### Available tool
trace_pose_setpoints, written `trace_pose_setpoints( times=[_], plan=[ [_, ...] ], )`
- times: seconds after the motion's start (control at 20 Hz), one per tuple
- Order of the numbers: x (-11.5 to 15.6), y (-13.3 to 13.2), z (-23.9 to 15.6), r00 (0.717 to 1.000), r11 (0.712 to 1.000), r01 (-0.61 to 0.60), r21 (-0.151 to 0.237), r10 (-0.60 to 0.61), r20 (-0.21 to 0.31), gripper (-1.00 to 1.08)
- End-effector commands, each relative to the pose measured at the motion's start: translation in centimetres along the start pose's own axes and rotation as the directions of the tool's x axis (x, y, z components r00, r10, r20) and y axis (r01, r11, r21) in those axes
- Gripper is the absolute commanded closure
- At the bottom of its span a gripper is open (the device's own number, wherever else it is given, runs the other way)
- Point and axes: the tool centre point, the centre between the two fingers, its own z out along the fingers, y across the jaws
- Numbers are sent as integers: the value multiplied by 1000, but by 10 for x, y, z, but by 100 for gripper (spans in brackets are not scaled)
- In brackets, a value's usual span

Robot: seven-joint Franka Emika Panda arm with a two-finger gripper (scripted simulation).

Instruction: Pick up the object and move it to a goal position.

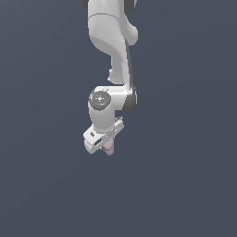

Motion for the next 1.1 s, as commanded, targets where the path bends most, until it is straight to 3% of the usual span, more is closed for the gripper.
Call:
trace_pose_setpoints(
  times=[0.0, 0.3, 1.05],
  plan=[
    [-3, 0, 0, 1000, 1000, 0, 0, 0, 0, 108],
    [-24, 1, -1, 1000, 1000, 0, 0, 0, 0, 108],
    [-117, 5, -6, 1000, 1000, 0, 0, 0, 0, 108]
  ],
)
